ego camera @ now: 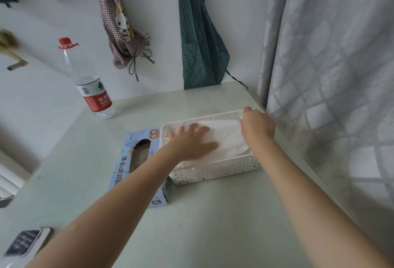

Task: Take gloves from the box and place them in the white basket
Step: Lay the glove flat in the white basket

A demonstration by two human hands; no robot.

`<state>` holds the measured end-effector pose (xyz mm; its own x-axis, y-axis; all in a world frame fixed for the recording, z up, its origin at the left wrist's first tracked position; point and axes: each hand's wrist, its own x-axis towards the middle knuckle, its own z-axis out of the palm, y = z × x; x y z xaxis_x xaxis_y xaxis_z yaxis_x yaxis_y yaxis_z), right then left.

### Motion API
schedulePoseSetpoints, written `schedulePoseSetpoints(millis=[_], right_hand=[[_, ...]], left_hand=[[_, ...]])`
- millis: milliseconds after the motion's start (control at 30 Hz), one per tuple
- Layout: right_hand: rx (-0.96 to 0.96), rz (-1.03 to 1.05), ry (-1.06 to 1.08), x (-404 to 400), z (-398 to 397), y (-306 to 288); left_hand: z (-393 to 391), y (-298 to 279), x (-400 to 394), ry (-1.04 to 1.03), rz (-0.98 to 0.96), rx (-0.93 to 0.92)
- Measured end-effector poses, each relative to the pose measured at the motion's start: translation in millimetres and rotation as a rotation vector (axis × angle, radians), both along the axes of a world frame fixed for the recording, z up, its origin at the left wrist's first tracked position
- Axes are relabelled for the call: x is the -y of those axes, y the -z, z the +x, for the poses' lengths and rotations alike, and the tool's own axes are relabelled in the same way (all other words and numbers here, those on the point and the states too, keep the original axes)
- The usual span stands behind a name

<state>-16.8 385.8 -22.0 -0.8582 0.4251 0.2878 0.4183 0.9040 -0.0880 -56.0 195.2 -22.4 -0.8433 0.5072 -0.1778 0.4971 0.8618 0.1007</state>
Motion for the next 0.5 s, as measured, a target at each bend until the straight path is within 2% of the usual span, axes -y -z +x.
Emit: schedulePoseSetpoints(millis=[100,167,233,300,367,500], right_hand=[[0.01,0.041,0.005,1.8,2.6,2.5],[-0.006,0.079,0.004,3.9,6.1,0.5],[-0.066,0.115,-0.004,10.4,9.8,-6.5],[-0.151,0.144,-0.039,22.1,12.3,-19.0],[-0.212,0.136,-0.119,41.8,10.0,-33.4],[-0.222,-0.086,-0.387,96.0,-3.7,-48.2]], left_hand=[[-0.6,4.4,3.7,0.009,-0.072,0.12],[-3.9,-3.7,4.3,0.04,-0.044,0.146],[-6.4,-15.2,9.6,0.011,0.122,0.108],[-10.5,-26.5,21.5,-0.067,0.402,-0.027],[-13.4,-32.3,43.4,-0.157,0.576,-0.126],[-15.4,-22.8,96.7,-0.316,0.558,-0.131]])
